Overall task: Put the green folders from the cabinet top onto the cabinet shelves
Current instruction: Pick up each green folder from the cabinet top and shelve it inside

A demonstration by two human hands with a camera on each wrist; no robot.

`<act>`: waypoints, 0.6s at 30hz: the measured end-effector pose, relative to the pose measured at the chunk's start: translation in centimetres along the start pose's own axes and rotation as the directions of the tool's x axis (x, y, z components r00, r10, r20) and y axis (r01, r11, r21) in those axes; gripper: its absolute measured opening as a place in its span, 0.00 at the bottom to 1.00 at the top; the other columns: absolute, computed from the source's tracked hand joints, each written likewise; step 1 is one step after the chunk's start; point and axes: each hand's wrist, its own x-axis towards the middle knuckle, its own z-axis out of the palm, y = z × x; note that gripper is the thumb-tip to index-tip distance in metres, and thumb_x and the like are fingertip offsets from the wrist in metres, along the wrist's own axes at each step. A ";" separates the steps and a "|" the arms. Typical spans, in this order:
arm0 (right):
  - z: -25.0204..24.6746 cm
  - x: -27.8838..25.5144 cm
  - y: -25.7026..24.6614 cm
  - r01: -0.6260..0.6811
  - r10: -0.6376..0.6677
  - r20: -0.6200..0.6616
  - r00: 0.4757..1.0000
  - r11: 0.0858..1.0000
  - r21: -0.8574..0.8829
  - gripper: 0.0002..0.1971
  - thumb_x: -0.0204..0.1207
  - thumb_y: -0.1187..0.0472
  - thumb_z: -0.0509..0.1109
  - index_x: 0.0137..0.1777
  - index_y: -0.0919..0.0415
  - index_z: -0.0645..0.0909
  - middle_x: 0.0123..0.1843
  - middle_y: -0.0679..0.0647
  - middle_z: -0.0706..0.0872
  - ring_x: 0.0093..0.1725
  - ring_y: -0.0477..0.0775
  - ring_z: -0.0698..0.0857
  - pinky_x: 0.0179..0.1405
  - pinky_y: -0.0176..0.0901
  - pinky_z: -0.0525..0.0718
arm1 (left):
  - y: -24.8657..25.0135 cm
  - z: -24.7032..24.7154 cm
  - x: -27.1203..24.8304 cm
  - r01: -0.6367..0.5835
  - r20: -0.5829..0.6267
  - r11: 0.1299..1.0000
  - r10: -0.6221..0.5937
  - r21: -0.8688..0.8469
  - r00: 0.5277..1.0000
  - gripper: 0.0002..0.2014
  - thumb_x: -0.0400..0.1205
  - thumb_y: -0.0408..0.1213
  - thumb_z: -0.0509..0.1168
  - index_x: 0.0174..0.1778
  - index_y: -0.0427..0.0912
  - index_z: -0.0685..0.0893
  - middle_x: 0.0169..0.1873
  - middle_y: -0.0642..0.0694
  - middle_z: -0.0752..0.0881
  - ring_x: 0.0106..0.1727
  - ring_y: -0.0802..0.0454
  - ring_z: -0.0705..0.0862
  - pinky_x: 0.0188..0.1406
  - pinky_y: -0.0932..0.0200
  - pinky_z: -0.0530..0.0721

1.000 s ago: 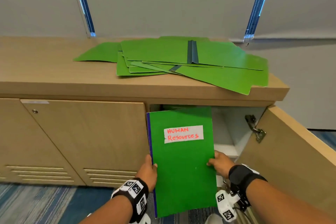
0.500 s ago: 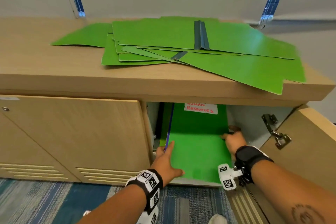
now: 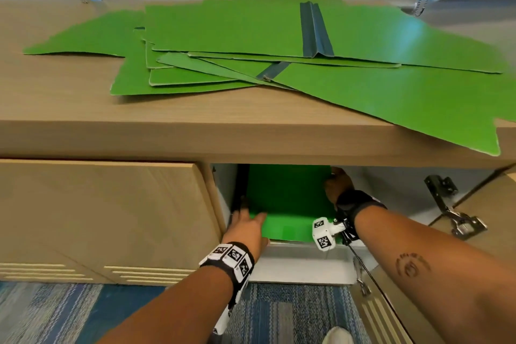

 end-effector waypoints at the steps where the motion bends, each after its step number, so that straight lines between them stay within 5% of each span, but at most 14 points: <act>1: 0.1 0.4 -0.1 -0.012 0.012 0.001 1.000 1.000 -0.022 0.22 0.82 0.67 0.59 0.76 0.69 0.69 0.73 0.69 0.76 0.72 0.67 0.75 0.70 0.50 0.74 | 0.2 -0.2 0.4 -0.004 0.013 0.998 0.003 0.066 1.000 0.31 0.81 0.46 0.65 0.80 0.54 0.64 0.76 0.35 0.65 0.76 0.36 0.64 0.76 0.45 0.68; 5: 1.1 1.7 -0.2 -0.008 0.008 0.003 1.000 0.997 -0.080 0.20 0.81 0.66 0.60 0.73 0.69 0.73 0.70 0.68 0.78 0.70 0.67 0.77 0.69 0.50 0.75 | 0.8 -0.2 1.8 -0.035 0.090 0.959 0.010 0.282 0.996 0.29 0.81 0.31 0.56 0.80 0.53 0.64 0.79 0.35 0.64 0.79 0.35 0.64 0.73 0.39 0.70; 10: 2.4 2.7 0.0 0.020 -0.012 0.057 0.998 0.991 -0.130 0.21 0.80 0.65 0.60 0.72 0.67 0.74 0.69 0.66 0.80 0.69 0.66 0.79 0.67 0.51 0.77 | 0.8 -0.1 2.6 -0.093 0.105 0.930 0.059 0.356 0.993 0.28 0.79 0.27 0.54 0.76 0.50 0.69 0.69 0.40 0.78 0.69 0.37 0.77 0.63 0.41 0.78; 18: 4.8 2.7 -0.4 0.087 -0.059 0.079 0.995 0.901 -0.425 0.34 0.77 0.56 0.66 0.81 0.58 0.59 0.78 0.59 0.67 0.74 0.69 0.69 0.72 0.55 0.69 | 0.3 -0.3 3.4 -0.120 0.202 0.934 0.052 0.338 0.978 0.25 0.82 0.48 0.64 0.75 0.52 0.70 0.67 0.42 0.80 0.67 0.38 0.80 0.60 0.43 0.80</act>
